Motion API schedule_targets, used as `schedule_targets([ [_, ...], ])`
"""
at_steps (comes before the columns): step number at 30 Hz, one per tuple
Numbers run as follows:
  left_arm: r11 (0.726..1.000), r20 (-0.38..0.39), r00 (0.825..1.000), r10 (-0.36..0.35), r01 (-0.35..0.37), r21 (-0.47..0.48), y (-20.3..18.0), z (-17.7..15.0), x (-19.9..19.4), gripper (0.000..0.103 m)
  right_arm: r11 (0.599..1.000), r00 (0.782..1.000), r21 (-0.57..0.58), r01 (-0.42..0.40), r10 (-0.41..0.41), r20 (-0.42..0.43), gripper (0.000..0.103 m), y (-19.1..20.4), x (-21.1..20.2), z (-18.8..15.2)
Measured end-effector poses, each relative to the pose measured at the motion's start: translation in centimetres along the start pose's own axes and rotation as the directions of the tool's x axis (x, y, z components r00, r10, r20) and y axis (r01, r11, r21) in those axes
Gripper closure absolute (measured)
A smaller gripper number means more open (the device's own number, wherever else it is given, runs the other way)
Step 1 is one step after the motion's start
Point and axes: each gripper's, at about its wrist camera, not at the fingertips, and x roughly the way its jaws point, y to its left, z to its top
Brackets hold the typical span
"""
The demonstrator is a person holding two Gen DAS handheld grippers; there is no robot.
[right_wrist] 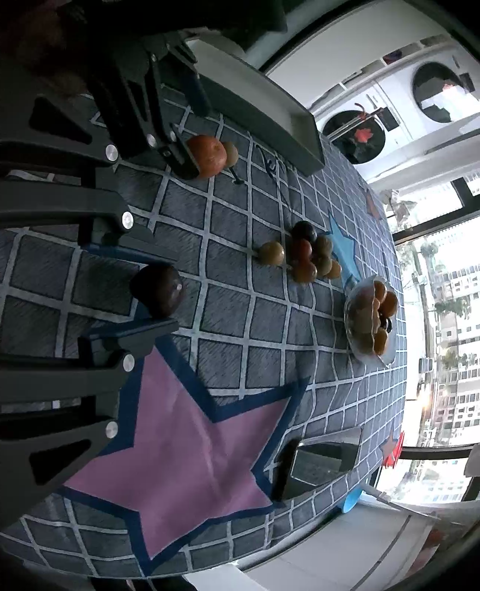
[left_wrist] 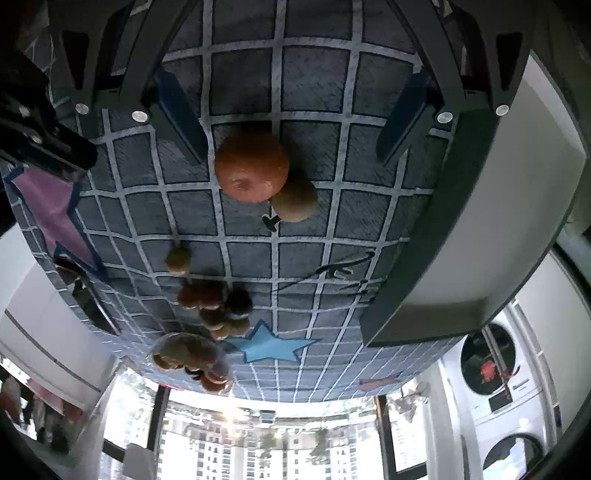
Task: Organize fruits
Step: 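Carry the orange and plum into the white tray and open both tools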
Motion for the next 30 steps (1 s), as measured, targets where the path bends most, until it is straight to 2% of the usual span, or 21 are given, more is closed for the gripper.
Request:
schedule_targets([
  [2, 1.000, -0.032, 0.999, -0.008, 0.007, -0.017, 0.0, 0.0, 0.5, 0.033, 1.000, 1.000, 0.003, -0.004, 0.004, 0.001, 0.071, 0.0, -0.1, -0.1],
  [4, 1.000, -0.023, 1.000, 0.004, -0.005, -0.027, 0.0, 0.0, 0.3, 0.043, 1.000, 1.000, 0.002, -0.007, 0.007, 0.005, 0.071, 0.1, -0.3, -0.1],
  [5, 1.000, -0.021, 1.000, 0.001, -0.002, -0.029, 0.1, 0.0, 0.3, 0.055, 1.000, 1.000, 0.001, -0.008, 0.008, 0.006, 0.071, 0.1, -0.4, -0.1],
  [6, 1.000, -0.014, 1.000, 0.000, 0.000, -0.028, 0.1, 0.0, 0.1, 0.063, 1.000, 1.000, -0.001, -0.009, 0.009, 0.008, 0.071, 0.2, -0.5, -0.2],
  [11, 0.993, -0.008, 0.998, -0.070, 0.069, -0.093, 1.9, -0.2, -0.5, 0.063, 1.000, 1.000, -0.012, -0.005, 0.006, 0.010, 0.071, 0.6, -1.1, -0.1],
  [15, 0.992, 0.039, 0.995, -0.093, 0.096, -0.078, 3.2, -0.1, -2.4, 0.063, 0.999, 1.000, -0.035, 0.002, -0.002, 0.006, 0.071, 1.5, -1.4, 0.2],
  [22, 0.998, 0.091, 0.994, -0.057, 0.061, -0.033, 7.0, 1.2, -5.0, 0.063, 0.997, 1.000, -0.070, -0.031, 0.031, -0.006, 0.071, 4.7, -1.2, 1.7],
  [30, 1.000, 0.147, 0.989, 0.008, -0.003, -0.031, 13.9, 3.0, -7.3, 0.063, 0.980, 0.993, -0.158, -0.121, 0.120, -0.015, 0.071, 11.8, -0.7, 5.1],
])
